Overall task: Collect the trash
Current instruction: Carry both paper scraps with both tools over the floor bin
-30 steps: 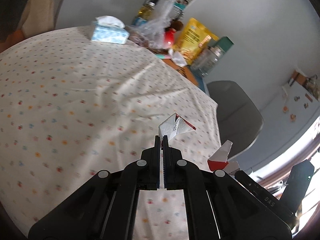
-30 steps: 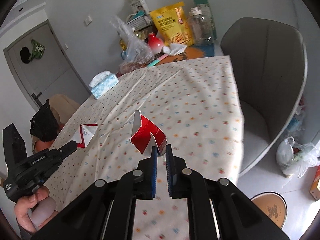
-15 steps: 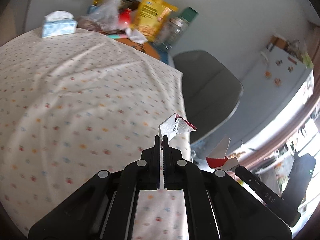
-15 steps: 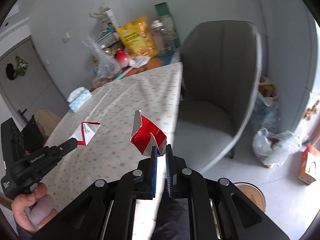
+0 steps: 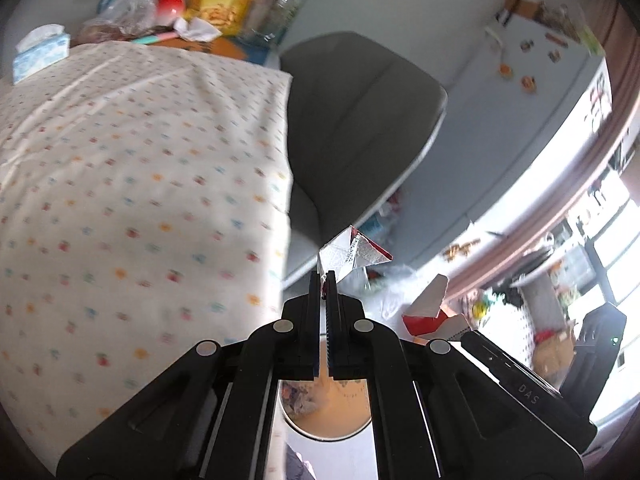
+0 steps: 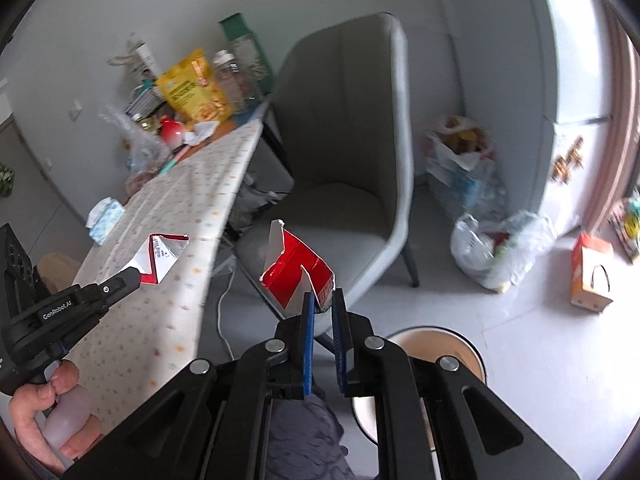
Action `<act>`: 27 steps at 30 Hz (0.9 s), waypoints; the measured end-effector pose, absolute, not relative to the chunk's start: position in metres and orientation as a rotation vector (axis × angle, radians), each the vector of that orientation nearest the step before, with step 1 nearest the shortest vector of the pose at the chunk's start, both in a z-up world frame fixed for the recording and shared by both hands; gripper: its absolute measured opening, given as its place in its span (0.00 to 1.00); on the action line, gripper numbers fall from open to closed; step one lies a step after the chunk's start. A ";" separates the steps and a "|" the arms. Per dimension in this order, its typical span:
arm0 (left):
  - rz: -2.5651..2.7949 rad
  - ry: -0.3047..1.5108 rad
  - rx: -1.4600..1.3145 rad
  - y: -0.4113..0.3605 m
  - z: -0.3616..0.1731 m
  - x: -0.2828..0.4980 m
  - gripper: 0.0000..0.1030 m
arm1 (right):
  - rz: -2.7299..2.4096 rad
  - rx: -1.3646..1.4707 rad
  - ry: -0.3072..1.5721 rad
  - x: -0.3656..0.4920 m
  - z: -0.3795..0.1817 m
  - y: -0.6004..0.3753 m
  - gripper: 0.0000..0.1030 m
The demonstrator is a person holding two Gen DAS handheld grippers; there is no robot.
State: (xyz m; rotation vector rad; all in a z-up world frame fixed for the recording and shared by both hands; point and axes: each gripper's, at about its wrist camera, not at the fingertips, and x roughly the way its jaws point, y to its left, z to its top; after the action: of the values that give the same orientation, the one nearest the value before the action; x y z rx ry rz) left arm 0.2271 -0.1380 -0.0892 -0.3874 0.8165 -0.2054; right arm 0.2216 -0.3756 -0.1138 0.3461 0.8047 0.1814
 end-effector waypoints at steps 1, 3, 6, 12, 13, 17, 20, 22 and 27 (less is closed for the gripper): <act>-0.210 0.825 -0.380 -0.144 -0.091 0.228 0.03 | 0.171 0.356 0.811 0.219 -0.119 -0.383 0.09; -0.218 0.840 -0.358 -0.157 -0.096 0.230 0.03 | 0.155 0.371 0.822 0.217 -0.128 -0.393 0.09; -0.225 0.863 -0.329 -0.171 -0.103 0.232 0.03 | 0.127 0.396 0.849 0.211 -0.146 -0.411 0.09; -0.230 0.904 -0.273 -0.190 -0.115 0.238 0.03 | 0.077 0.447 0.899 0.207 -0.187 -0.438 0.09; -0.233 0.912 -0.264 -0.193 -0.117 0.239 0.03 | 0.065 0.463 0.907 0.207 -0.195 -0.444 0.09; -0.238 0.930 -0.237 -0.206 -0.121 0.241 0.03 | 0.039 0.514 0.932 0.208 -0.220 -0.457 0.10; -0.246 0.941 -0.219 -0.214 -0.124 0.242 0.03 | 0.015 0.533 0.956 0.210 -0.236 -0.465 0.15; -0.252 0.951 -0.206 -0.220 -0.127 0.242 0.03 | 0.030 0.589 0.966 0.209 -0.246 -0.473 0.34; -0.276 0.985 -0.172 -0.240 -0.135 0.242 0.03 | 0.029 0.588 0.957 0.202 -0.250 -0.483 0.43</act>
State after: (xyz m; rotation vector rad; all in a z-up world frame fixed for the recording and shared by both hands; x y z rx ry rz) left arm 0.2425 -0.2400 -0.1346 -0.1724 0.9850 -0.2764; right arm 0.2016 -0.4834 -0.2496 0.5876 0.9573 0.0295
